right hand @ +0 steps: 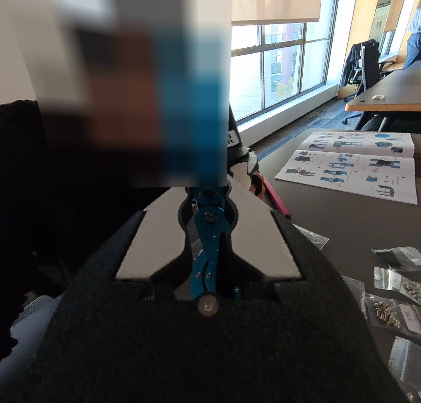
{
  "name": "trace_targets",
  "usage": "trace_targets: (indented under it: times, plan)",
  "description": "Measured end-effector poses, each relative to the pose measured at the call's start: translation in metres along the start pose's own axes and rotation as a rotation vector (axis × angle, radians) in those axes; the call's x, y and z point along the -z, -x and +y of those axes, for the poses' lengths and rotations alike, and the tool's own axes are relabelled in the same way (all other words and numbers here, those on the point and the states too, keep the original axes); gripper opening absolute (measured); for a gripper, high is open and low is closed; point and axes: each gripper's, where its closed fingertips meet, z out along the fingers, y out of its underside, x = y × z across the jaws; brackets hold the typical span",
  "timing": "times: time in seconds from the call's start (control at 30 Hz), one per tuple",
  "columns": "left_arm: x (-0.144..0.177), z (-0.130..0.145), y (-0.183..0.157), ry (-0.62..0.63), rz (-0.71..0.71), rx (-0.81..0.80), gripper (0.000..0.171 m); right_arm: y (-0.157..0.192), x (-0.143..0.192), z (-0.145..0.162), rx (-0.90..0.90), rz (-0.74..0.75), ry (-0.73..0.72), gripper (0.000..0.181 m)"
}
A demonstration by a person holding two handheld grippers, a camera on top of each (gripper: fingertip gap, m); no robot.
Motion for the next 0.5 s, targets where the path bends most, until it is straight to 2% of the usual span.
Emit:
trace_targets:
  times: [0.13, 0.17, 0.2, 0.43, 0.47, 0.5]
  plan:
    - [-0.0008, 0.0014, -0.0012, -0.011, 0.033, 0.061, 0.025, 0.0022, 0.0007, -0.0002, 0.055, -0.003, -0.016, 0.019]
    - [-0.0010, 0.0016, -0.0014, -0.011, 0.038, 0.074, 0.030, 0.0028, 0.0010, 0.0000, 0.069, -0.002, -0.015, 0.019]
    - [-0.0013, 0.0018, -0.0019, -0.010, 0.042, 0.081, 0.025, 0.0036, 0.0013, 0.0002, 0.081, -0.001, -0.013, 0.019]
    - [-0.0011, 0.0030, -0.0033, -0.010, 0.064, 0.097, 0.024, 0.0062, 0.0008, 0.0009, 0.138, -0.009, -0.009, 0.020]
    - [-0.0011, 0.0030, -0.0036, -0.011, 0.067, 0.101, 0.029, 0.0067, 0.0007, 0.0011, 0.142, -0.011, -0.005, 0.020]
    - [-0.0012, 0.0033, -0.0039, -0.010, 0.073, 0.112, 0.025, 0.0073, 0.0008, 0.0012, 0.153, -0.013, -0.006, 0.020]
